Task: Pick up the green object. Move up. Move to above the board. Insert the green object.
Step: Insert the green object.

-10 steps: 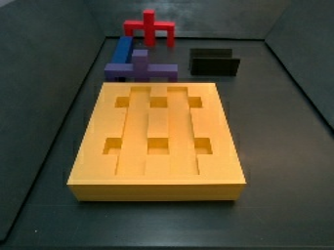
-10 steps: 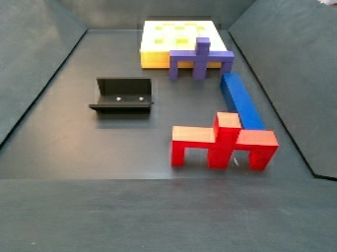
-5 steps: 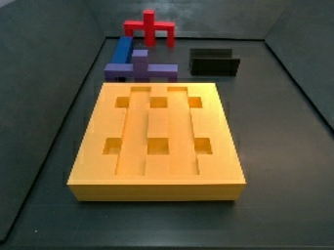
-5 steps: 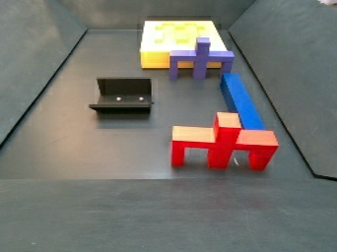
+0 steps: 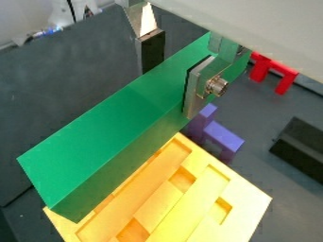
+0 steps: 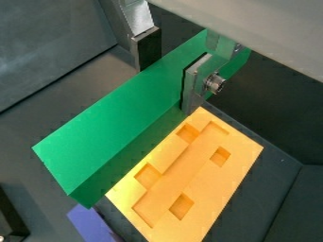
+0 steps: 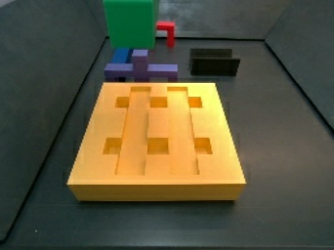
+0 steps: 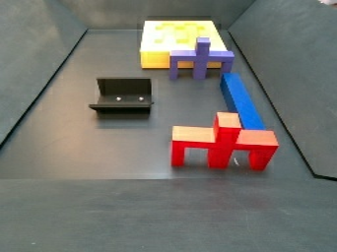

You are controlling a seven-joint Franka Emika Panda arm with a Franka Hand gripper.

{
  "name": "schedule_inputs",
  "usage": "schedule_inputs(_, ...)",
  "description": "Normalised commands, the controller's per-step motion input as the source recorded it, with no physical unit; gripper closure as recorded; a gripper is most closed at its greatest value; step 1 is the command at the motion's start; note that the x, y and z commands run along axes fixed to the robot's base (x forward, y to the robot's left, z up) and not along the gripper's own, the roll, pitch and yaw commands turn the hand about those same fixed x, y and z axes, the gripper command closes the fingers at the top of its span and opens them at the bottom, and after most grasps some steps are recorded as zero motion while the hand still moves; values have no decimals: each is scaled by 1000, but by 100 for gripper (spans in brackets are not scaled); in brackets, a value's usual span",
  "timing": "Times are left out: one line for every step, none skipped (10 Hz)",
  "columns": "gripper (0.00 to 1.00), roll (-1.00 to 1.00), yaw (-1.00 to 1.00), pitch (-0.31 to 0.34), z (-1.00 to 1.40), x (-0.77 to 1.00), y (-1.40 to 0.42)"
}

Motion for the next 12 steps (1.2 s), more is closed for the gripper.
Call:
schedule_inputs(100,0,106,-36,-1000,-43,-223)
schedule_inputs(100,23,103,-44,-1000,-37,-189)
schedule_inputs(100,183,91,-44,-986,0,-214)
schedule_inputs(100,229,51,-20,-906,0,-251)
schedule_inputs(100,346,0,0,-694,43,-266)
schedule_inputs(100,366,0,0,-654,6,-251)
schedule_inputs(100,261,0,-26,-791,-6,-114)
schedule_inputs(100,69,0,-60,-826,0,-31)
schedule_inputs(100,0,0,-71,-886,0,0)
schedule_inputs(100,-111,37,-53,-817,0,0)
schedule_inputs(100,-107,111,-16,-666,43,0)
schedule_inputs(100,0,100,-13,-563,26,0)
